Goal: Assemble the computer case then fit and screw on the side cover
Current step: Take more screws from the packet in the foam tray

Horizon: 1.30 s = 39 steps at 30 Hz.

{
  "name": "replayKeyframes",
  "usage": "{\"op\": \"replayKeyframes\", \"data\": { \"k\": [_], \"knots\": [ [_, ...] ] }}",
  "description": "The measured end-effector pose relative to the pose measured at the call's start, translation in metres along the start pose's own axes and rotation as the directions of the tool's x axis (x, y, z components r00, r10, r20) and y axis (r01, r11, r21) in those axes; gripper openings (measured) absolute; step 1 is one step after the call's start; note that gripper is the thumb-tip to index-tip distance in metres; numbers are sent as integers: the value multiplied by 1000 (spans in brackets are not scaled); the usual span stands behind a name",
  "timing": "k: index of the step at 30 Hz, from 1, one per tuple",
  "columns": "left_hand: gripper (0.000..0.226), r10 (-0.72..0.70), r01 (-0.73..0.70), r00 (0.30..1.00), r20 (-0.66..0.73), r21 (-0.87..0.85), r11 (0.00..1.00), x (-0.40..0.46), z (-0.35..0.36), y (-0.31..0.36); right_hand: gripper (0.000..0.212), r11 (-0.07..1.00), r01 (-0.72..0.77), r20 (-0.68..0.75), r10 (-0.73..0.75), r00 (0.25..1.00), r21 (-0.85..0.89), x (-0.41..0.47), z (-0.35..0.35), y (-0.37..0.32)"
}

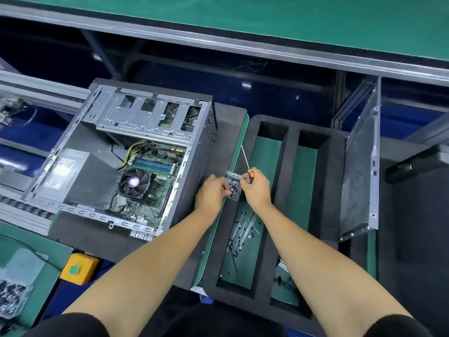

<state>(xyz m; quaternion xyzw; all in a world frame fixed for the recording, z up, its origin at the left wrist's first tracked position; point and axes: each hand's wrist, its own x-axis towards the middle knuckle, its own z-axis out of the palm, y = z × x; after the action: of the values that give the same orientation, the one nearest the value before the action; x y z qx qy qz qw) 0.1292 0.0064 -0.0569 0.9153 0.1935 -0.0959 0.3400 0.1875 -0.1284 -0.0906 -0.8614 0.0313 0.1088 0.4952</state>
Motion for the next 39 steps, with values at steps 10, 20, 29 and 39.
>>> {"op": "replayKeyframes", "data": {
  "k": [10,20,29,39],
  "knots": [
    [8,-72,31,980,185,216,976,21,-5,12,36,1000,-12,33,12,999,-8,6,-1,-2],
    [13,-21,-36,975,223,251,967,26,-6,9,33,999,-24,35,25,999,-24,15,-1,-3],
    [23,-100,-12,950,295,355,935,36,-7,13,34,999,-31,45,33,998,-41,20,-2,-2],
    [11,-132,128,977,167,33,991,39,-5,-1,40,1000,-23,53,23,998,-2,22,-4,-3]
  ]
}}
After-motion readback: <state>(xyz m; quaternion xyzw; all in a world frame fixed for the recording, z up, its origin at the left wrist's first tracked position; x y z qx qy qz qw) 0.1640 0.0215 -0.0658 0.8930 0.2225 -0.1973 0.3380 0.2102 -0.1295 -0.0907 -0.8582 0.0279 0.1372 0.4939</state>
